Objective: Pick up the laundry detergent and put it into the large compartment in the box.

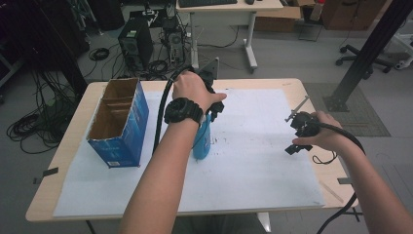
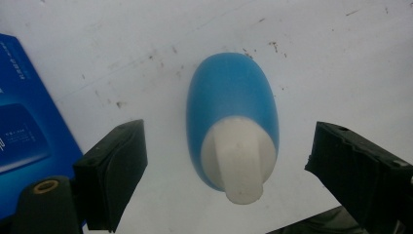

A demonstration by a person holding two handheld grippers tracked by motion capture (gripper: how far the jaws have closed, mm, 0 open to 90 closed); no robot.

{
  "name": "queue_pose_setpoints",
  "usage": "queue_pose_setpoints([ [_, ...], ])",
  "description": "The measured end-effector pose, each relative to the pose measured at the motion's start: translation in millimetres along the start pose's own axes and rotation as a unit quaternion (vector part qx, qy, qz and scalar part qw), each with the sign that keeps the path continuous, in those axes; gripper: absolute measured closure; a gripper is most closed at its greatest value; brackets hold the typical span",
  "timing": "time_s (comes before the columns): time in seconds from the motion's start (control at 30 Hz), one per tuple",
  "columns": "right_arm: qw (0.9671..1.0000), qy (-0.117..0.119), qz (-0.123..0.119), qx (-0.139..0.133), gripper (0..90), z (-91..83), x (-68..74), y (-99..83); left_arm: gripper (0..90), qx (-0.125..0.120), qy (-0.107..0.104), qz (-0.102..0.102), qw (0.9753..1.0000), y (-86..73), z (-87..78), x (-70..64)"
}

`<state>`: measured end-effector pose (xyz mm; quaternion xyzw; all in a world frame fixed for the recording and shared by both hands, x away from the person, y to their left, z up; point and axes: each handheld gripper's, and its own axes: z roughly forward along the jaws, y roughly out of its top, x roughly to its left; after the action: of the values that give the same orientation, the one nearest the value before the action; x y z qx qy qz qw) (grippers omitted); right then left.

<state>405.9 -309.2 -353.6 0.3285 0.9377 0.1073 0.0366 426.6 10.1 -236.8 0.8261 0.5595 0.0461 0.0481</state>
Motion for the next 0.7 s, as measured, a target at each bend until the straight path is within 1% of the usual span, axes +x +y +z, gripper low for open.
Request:
queue_pose_setpoints([
  [0.27, 1.0000, 0.001, 0.001, 0.001, 15.7, 1.4, 0.2, -0.3, 14.4, -0.002, 0.000, -0.001, 1.0000, -0.8, 1.1, 0.5],
  [0.5, 1.0000, 0.002, 0.000, 0.001, 15.7, 3.4, 0.3, -0.8, 14.5, -0.003, -0.001, 0.000, 1.0000, -1.5, 6.7, -1.2],
  [0.57, 1.0000, 0.003, 0.001, 0.002, 15.7, 4.2, 0.3, -1.5, 14.5, 0.002, 0.001, 0.002, 1.0000, -1.4, 10.5, -2.2],
  [0.7, 1.0000, 0.003, 0.001, 0.003, 15.7, 5.5, -0.1, -2.4, 15.3, 0.006, 0.001, 0.002, 1.0000, -0.9, 14.8, -3.5],
])
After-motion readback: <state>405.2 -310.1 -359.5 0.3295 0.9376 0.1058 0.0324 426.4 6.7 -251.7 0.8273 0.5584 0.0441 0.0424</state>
